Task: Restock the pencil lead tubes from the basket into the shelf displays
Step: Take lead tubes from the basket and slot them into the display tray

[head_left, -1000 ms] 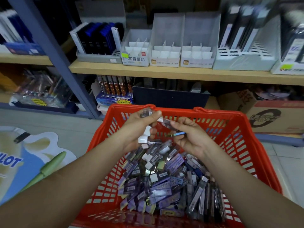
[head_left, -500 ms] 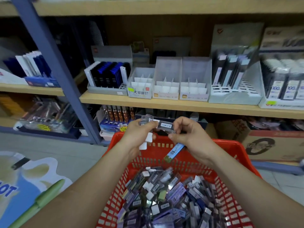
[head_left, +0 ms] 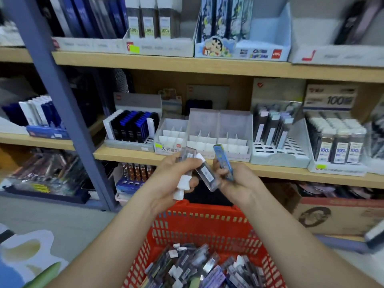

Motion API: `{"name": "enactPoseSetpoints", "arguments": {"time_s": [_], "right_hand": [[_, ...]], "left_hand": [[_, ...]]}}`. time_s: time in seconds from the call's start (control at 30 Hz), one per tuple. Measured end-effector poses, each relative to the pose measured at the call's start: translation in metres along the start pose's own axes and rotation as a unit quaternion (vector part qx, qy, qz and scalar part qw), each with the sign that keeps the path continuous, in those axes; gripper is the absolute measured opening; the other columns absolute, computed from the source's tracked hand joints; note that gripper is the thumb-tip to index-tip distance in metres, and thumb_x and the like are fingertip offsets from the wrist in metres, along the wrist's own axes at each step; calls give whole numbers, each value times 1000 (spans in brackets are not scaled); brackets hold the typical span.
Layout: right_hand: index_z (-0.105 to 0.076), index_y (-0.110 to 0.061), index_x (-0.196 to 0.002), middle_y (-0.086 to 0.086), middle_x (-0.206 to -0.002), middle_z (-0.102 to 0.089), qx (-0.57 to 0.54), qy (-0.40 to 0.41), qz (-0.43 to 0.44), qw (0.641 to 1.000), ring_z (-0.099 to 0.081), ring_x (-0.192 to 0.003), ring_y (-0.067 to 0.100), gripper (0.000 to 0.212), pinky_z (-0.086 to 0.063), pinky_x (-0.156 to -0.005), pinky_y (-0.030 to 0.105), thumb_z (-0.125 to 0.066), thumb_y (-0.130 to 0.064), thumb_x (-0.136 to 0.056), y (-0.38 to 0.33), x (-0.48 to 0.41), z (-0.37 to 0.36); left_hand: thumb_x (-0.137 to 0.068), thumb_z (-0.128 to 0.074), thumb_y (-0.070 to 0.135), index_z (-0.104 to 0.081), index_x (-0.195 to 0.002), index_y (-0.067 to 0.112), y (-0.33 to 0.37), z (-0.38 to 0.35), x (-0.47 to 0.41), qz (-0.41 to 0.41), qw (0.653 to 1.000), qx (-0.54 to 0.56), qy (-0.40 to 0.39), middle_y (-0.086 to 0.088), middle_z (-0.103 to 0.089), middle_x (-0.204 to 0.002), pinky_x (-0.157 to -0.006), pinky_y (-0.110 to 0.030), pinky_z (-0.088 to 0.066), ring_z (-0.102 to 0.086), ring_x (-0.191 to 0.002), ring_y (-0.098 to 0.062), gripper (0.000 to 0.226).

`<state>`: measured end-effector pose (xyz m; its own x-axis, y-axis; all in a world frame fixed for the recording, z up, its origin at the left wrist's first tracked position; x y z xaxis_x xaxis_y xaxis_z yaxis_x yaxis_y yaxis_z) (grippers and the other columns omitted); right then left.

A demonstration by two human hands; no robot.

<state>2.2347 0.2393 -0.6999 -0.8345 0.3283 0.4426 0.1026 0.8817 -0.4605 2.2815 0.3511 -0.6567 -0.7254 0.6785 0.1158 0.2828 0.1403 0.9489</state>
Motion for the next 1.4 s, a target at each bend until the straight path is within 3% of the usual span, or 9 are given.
{"name": "enactPoseSetpoints", "arguments": {"time_s": [0.13, 0.27, 0.43, 0.6, 0.7, 0.8, 0.97, 1.13, 1.4], "right_hand": [[-64, 11, -113, 18, -80, -59, 241, -18, 37, 970, -49, -59, 21, 27, -41, -58, 30, -47, 5, -93, -11, -1, -14], [-74, -6, -86, 20, -73, -68, 407, -56, 62, 909, -60, -52, 28, 30, -55, -68, 46, -45, 2, -90, -20, 11, -46], [-70, -6, -93, 14, -81, -65, 514, 1, 173, 840, -60, -68, 27, 34, -48, -61, 31, -37, -6, -96, -52, 10, -41], [-62, -9, -97, 15, -93, -65, 450, 17, 83, 889, -62, -80, 29, 37, -55, -73, 40, -37, -37, -102, -47, -11, -20], [-61, -13, -92, 11, -80, -63, 318, -15, -13, 948, -61, -68, 23, 32, -56, -57, 33, -40, -36, -102, -24, -11, -22], [-61, -13, -93, 7, -62, -59, 258, -5, -31, 966, -51, -44, 15, 29, -41, -39, 18, -48, -37, -101, -22, -11, -22], [-62, -7, -92, 7, -60, -54, 277, 15, -2, 961, -36, -35, 11, 41, -25, -34, 15, -44, -43, -102, -35, -19, -14], [-64, -5, -91, 10, -62, -55, 364, 89, 126, 918, -46, -44, 18, 43, -33, -41, 21, -40, -38, -103, -58, -21, -11], [-65, -6, -103, 14, -73, -68, 239, -89, 42, 966, -64, -56, 15, 22, -52, -46, 19, -60, -26, -95, -30, -11, -56]], "left_hand": [[-89, -63, 3, -62, -91, 8, 22, -18, 4, -78, 987, -134, 53, -4, -61, -56, -36, -15, -32, -46, -36, -10, 5], [-83, -68, -2, -63, -89, 3, 44, -17, 3, -142, 958, -207, 141, -2, -65, -60, -44, -21, -45, -56, -47, -12, 10], [-78, -69, -1, -61, -85, 11, 49, -40, -13, -149, 906, -352, 184, 3, -64, -69, -56, -24, -46, -58, -61, -12, 16], [-81, -62, 10, -55, -89, 25, 50, -51, -24, -136, 818, -503, 242, 5, -65, -82, -68, -33, -51, -62, -78, -19, 18], [-84, -59, 11, -57, -92, 23, 64, -53, -24, -149, 795, -534, 246, 7, -63, -81, -58, -24, -44, -60, -74, -14, 14], [-87, -62, 16, -60, -87, 20, 69, -50, -25, -158, 820, -497, 235, 3, -67, -79, -62, -27, -49, -63, -72, -15, 5], [-91, -65, 31, -61, -86, 15, 59, -36, -34, -96, 961, -213, 149, -3, -61, -71, -53, -27, -42, -53, -53, -14, 17], [-82, -75, 27, -64, -95, 14, 58, -59, -33, -131, 920, -363, 65, -2, -69, -75, -55, -24, -51, -61, -59, -9, 21], [-85, -67, 5, -62, -90, 16, 75, -18, -57, -153, 942, -297, 43, 1, -66, -72, -48, -17, -46, -61, -52, -3, 13]]}}
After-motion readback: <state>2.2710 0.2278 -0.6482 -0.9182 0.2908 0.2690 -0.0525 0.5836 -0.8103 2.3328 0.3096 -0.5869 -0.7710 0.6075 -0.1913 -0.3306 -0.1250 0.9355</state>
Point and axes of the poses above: each hand's wrist, its own x-axis away from the middle knuckle, its own z-axis out of the back of the hand, y = z × x, the point moved 9 cm from there along -x, towards the middle knuckle
